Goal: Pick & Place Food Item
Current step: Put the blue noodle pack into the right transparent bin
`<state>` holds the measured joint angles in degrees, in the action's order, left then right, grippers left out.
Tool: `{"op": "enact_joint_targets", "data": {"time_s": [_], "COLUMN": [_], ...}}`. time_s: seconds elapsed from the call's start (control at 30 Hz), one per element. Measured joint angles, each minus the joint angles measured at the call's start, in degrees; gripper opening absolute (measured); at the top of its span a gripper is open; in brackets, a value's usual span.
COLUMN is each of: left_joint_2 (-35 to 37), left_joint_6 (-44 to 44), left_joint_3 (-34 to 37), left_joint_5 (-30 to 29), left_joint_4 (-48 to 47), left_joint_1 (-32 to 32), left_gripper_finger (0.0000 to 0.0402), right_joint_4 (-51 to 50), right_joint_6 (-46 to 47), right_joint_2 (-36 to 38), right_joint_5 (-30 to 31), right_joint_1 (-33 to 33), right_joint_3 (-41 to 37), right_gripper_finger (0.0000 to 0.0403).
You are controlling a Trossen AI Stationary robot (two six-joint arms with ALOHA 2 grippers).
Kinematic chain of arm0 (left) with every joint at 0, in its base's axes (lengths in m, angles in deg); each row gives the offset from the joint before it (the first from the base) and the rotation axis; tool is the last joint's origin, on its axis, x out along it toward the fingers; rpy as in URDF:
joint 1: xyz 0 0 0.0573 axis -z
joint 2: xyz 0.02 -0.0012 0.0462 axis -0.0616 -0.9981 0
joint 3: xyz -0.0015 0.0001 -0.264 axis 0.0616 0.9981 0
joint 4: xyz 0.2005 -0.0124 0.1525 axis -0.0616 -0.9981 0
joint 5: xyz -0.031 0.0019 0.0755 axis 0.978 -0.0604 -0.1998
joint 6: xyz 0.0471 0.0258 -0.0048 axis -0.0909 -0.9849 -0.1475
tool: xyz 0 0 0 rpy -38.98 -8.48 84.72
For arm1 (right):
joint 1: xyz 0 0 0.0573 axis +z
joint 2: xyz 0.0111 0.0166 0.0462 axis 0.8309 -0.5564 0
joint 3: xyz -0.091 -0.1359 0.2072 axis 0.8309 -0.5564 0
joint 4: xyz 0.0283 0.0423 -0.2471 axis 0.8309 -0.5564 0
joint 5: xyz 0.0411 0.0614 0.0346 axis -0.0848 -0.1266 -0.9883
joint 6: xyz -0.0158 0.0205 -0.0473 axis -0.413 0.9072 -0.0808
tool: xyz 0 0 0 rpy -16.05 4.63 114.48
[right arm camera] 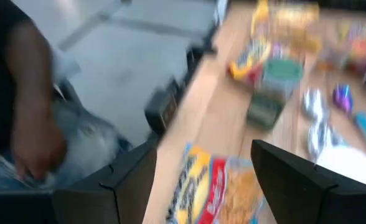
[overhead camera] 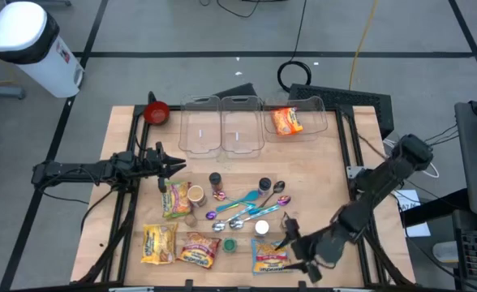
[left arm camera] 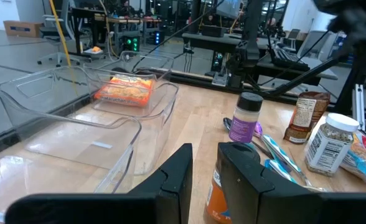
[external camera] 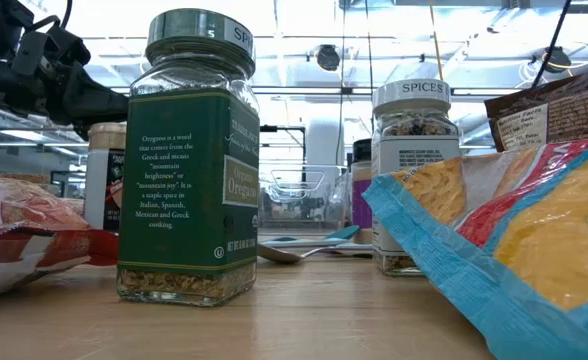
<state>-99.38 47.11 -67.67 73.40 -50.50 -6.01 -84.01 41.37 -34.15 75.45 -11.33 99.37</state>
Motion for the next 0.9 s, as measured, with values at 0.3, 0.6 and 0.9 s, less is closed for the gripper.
{"op": "enact_joint_targets", "data": {"time_s": [0.3, 0.6, 0.9], "left_joint_2": [0.01, 0.02, 0.00], "left_joint_6": [0.00, 0.00, 0.00], "left_joint_3": [0.00, 0.00, 0.00], "left_joint_5": [0.02, 0.02, 0.04], "left_joint_4": [0.01, -0.01, 0.01], "left_joint_1": [0.00, 0.00, 0.00], "left_gripper_finger": [0.0081, 0.0081, 0.0081], "right_joint_4": [-16.29, -17.96, -19.48], "right_joint_6": [3.47, 3.93, 6.29], "right_joint_2": [-12.48, -15.11, -15.11], "right_joint_5": [-1.95, -5.74, -10.00], "right_joint_1": [-0.65, -1.42, -2.38], "right_joint_3": [8.15, 8.15, 7.90], "right_gripper_finger": [0.0254, 0.0254, 0.0215]}}
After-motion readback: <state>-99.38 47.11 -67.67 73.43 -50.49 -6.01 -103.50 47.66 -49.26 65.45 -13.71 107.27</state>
